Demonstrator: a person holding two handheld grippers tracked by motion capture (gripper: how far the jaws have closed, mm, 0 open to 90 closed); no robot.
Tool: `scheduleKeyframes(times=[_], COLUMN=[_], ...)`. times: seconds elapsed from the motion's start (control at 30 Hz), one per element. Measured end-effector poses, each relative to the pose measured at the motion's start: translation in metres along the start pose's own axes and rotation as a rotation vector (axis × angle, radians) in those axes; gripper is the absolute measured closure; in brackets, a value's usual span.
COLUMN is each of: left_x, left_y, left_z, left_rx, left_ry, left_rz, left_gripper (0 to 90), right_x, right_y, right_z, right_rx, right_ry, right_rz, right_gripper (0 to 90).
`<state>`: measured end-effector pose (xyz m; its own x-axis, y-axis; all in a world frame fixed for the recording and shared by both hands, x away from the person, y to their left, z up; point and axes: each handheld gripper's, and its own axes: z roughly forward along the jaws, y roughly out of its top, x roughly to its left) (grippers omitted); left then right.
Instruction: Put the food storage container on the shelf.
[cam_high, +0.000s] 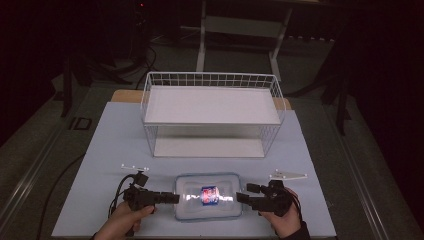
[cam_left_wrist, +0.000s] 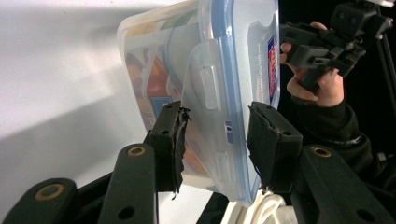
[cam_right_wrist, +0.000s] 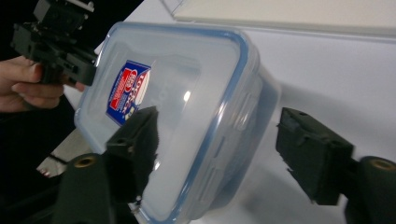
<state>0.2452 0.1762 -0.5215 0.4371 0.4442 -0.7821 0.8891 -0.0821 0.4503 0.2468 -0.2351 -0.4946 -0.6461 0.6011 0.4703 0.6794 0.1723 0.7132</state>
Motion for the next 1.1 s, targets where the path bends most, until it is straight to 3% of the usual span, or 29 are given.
scheduleKeyframes(times=[0.23, 0.4, 0.77, 0.87, 0.97, 1.1], left_x=[-0.003, -0.002, -0.003, -0.005, -0.007, -0.007], left_y=[-0.004, -0.005, -0.005, -0.006, -0.006, -0.007], left_z=[-0.001, -0.001, -0.001, -0.002, -0.002, -0.002], left_rx=[-0.009, -0.011, -0.006, -0.002, 0.006, 0.005], left_ry=[0.001, -0.002, 0.003, 0.010, 0.014, 0.006], left_rz=[0.021, 0.026, 0.018, 0.038, 0.061, 0.065], left_gripper=[57.0, 57.1, 57.2, 57.2, 57.3, 57.6], right_x=[-0.006, -0.010, -0.007, -0.007, -0.006, -0.008], right_y=[-0.002, -0.002, -0.001, -0.001, 0.003, 0.006], right_z=[0.002, 0.001, 0.003, 0.002, 0.004, 0.009], right_rx=[0.071, 0.074, 0.099, 0.094, 0.079, 0.098], right_ry=[0.045, 0.091, 0.076, 0.070, 0.045, 0.059], right_rz=[0.051, 0.089, 0.103, 0.104, 0.097, 0.109], right_gripper=[46.8, 57.7, 56.3, 56.6, 48.1, 40.4])
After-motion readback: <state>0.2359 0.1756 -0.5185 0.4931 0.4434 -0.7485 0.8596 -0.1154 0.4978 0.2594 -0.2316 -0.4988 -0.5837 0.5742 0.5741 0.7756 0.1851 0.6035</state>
